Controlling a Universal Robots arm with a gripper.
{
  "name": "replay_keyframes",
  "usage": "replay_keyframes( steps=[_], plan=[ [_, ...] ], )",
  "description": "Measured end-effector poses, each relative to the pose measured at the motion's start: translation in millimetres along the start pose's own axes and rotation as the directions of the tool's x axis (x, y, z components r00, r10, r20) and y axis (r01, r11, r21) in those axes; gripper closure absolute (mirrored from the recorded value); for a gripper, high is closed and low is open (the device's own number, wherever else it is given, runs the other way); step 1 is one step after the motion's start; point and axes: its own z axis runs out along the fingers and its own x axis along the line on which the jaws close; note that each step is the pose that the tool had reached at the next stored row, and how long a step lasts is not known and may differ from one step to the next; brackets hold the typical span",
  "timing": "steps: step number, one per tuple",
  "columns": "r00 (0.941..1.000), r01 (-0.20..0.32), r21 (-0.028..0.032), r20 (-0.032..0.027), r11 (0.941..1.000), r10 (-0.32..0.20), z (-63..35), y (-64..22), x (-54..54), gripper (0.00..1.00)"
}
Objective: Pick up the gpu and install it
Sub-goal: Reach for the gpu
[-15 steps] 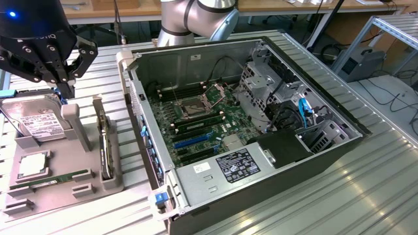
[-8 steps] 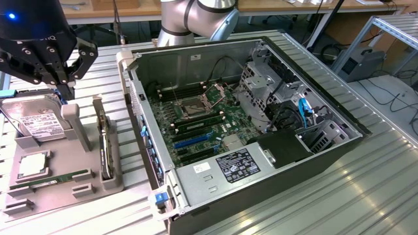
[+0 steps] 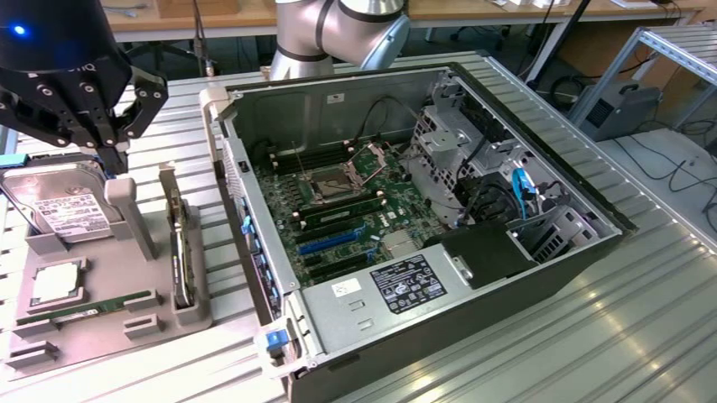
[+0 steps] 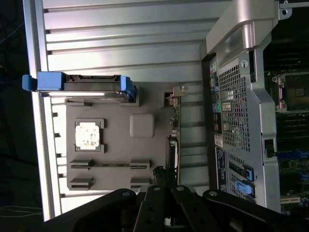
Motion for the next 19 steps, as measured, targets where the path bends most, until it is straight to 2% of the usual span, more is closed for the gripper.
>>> replay_keyframes(
  steps=[19],
  plan=[
    [1.0000,0.000,0.0000,0.0000,1.0000,0.000,0.0,-9.8,-0.4,0.89]
  ],
)
